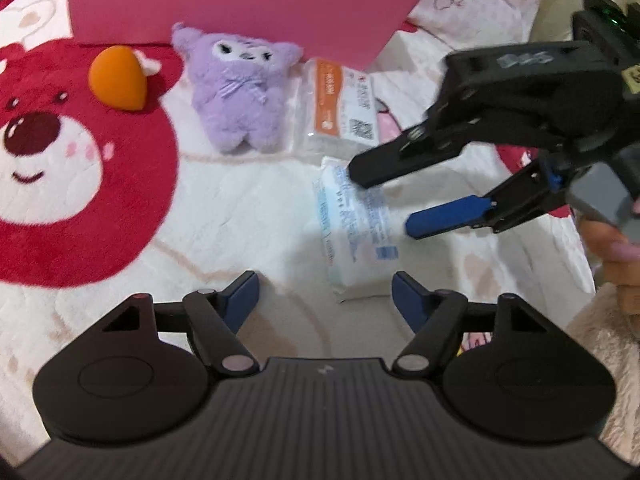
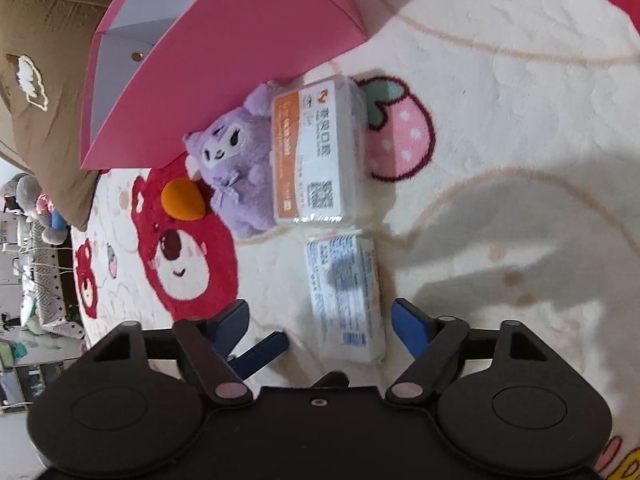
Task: Organize objects
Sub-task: 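Move the left tool down toward the white wet-wipe packet, then close the left tool on the white wet-wipe packet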
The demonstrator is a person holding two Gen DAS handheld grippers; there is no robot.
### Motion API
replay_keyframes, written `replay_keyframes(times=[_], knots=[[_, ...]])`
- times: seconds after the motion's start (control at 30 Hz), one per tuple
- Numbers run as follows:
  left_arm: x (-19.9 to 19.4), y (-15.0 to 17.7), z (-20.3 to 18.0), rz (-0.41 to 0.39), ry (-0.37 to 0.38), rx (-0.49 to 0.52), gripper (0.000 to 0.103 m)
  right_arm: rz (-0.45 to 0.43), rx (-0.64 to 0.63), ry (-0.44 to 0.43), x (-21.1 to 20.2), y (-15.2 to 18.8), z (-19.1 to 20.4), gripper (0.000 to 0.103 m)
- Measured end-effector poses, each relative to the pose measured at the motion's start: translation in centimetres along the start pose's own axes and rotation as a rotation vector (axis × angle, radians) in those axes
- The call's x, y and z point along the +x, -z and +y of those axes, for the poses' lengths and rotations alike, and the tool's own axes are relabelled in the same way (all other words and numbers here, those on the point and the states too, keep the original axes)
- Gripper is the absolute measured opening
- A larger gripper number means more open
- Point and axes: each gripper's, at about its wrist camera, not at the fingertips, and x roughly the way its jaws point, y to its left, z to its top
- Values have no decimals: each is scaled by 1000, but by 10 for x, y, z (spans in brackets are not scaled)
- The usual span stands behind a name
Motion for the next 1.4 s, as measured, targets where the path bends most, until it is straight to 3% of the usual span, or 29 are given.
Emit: replay_keyframes(times=[0.1, 0.2, 0.33, 0.47, 0.7, 0.77, 0.83, 0.93, 1.07, 1.23, 1.3, 1.4], knots=[[6, 0, -5, -21, 11, 0, 63, -29, -40, 58, 1, -1, 4, 65], [11, 1, -6, -32, 26, -8, 63, -74, -75, 84, -2, -4, 8, 55], [15, 2, -13, -30, 19, 46, 66, -139, -108, 87, -6, -8, 13, 53], [18, 3, -16, -25, 21, 54, 70, -110, -128, 72, 4, -14, 15, 54], [23, 8, -26, -36, 23, 91, 83, -115, -279, 227, 20, -12, 37, 56], [25, 11, -29, -44, 12, 110, 82, -113, -322, 260, 26, -9, 41, 55], [24, 12, -31, -54, 0, 108, 73, -118, -342, 273, 26, -7, 42, 50], [23, 19, -36, -89, -70, 158, 58, -126, -293, 236, 20, -9, 36, 46], [20, 25, -44, -111, -106, 185, 43, -141, -204, 184, 12, -13, 23, 46], [5, 20, -30, -127, -105, 104, 40, -135, -147, 95, 8, -10, 16, 43], [-3, 18, -22, -132, -104, 96, 40, -110, -116, 53, 8, -9, 12, 32], [-11, 12, -11, -124, -105, 101, 40, -95, -106, 52, 12, -4, 13, 30]])
